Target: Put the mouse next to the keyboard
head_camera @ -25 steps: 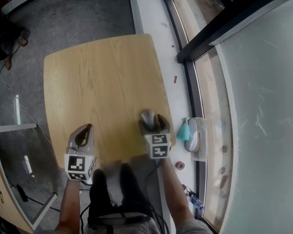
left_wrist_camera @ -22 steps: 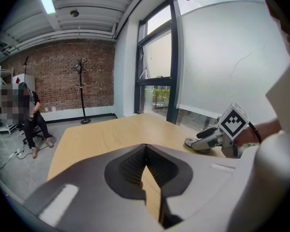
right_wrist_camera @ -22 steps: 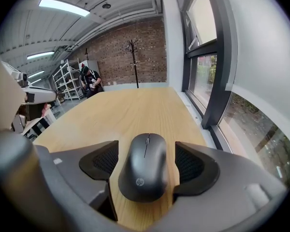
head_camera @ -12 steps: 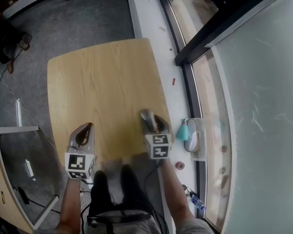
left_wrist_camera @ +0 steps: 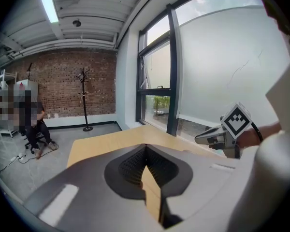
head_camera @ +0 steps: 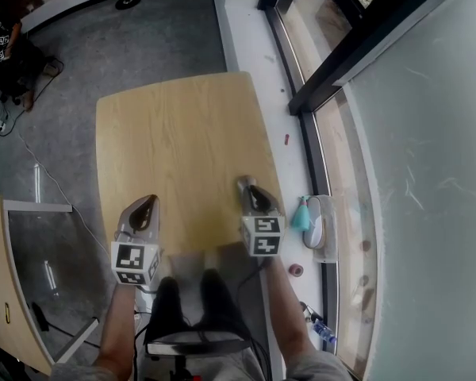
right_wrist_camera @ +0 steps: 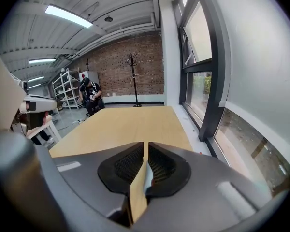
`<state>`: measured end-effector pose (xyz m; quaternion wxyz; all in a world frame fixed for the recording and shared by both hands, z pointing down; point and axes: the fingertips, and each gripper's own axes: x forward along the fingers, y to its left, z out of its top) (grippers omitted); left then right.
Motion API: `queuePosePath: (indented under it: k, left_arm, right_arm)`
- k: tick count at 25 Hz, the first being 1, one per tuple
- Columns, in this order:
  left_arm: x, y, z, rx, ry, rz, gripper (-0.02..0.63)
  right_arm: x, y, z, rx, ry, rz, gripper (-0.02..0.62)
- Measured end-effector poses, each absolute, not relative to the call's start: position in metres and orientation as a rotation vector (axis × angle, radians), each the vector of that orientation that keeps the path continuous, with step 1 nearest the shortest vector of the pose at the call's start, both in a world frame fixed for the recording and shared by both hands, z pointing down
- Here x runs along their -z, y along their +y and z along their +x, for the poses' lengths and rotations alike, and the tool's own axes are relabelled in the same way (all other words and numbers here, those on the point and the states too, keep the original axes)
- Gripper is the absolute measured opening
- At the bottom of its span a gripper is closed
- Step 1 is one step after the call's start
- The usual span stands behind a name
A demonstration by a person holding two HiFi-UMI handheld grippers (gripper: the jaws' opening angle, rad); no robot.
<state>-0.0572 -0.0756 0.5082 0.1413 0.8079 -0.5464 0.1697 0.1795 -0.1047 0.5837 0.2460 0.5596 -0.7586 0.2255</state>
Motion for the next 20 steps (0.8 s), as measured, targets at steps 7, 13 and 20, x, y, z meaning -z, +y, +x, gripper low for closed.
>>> queuePosePath:
  k: [7,13,20]
  left_arm:
    - [-0.471,-0.068,-0.068,-0.443,-1.612,2.381,-0.002]
    - [-0.431,-0.060,-0.082,-0.377,-1.642,2.433,-0.002]
    - [-0.396,-0.045,-0.101,-0.322,-1.672,2.472,-0.002]
  right_arm:
    - [-0.541,-0.100,0.152,-0.590,-2.178,1.511,0.014]
    - [-0.499,-0.094,0.109,-0.539,-2.282,1.452,0.013]
    - [-0.450,-0.083,0.066,-0.466,-2.381,1.423,0.013]
